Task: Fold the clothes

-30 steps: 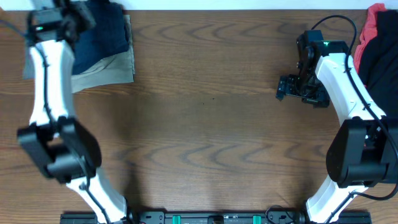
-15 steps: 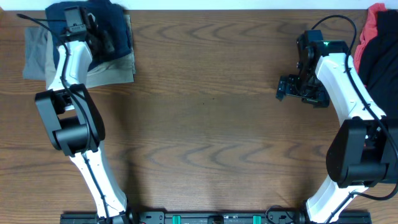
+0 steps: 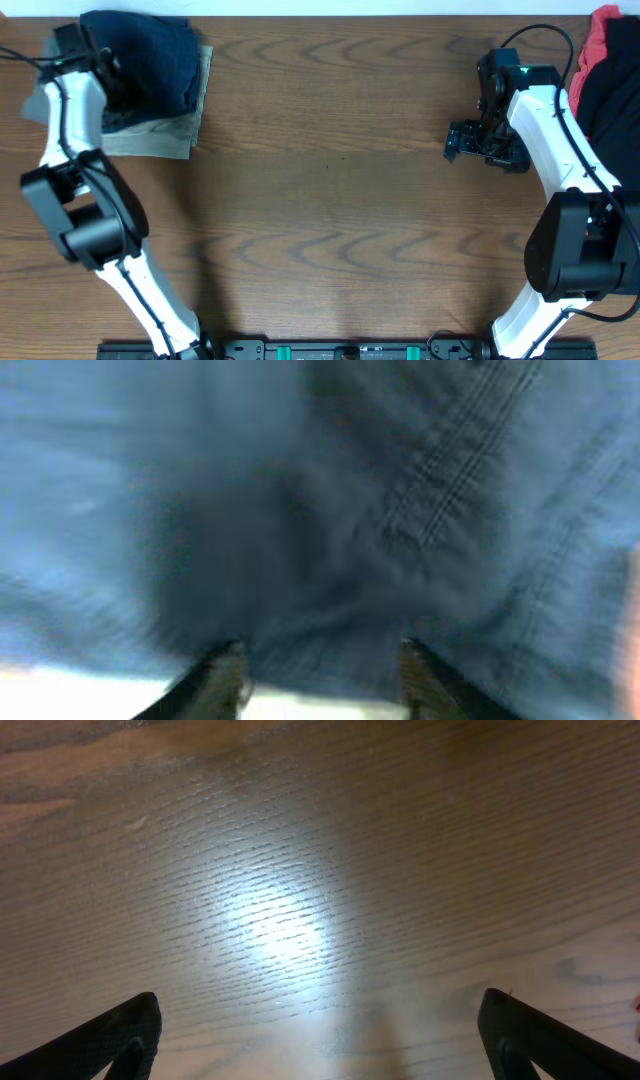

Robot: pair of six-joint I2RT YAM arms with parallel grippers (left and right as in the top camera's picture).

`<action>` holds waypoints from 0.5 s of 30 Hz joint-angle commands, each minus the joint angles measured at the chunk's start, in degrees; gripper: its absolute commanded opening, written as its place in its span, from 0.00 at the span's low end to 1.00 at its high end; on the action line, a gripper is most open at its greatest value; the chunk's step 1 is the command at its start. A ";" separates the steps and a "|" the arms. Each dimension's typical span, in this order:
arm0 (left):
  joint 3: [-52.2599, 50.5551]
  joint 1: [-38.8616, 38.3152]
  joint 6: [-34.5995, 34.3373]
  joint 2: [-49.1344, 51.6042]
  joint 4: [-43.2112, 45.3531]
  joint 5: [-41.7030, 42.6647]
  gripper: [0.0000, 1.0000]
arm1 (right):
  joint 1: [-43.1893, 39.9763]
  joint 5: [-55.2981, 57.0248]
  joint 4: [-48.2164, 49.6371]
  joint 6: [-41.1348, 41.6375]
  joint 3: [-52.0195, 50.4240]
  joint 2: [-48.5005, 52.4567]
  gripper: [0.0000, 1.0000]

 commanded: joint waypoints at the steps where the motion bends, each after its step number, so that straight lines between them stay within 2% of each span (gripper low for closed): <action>1: 0.17 -0.61 0.02 -10.36 -0.17 -0.85 0.74 | -0.02 -0.04 -0.02 1.01 0.33 0.07 0.99; 3: 0.17 -0.74 -1.77 -14.86 -0.68 -0.87 1.00 | -0.02 -0.04 -0.02 1.01 0.33 0.07 0.99; 9: 0.17 -0.74 -9.42 -27.34 -8.39 -0.61 0.98 | -0.02 -0.04 -0.02 1.01 0.33 0.07 0.99; 15: 0.15 -0.74 -9.44 -38.29 -22.08 6.36 0.98 | -0.02 -0.04 -0.02 1.01 0.33 0.07 0.99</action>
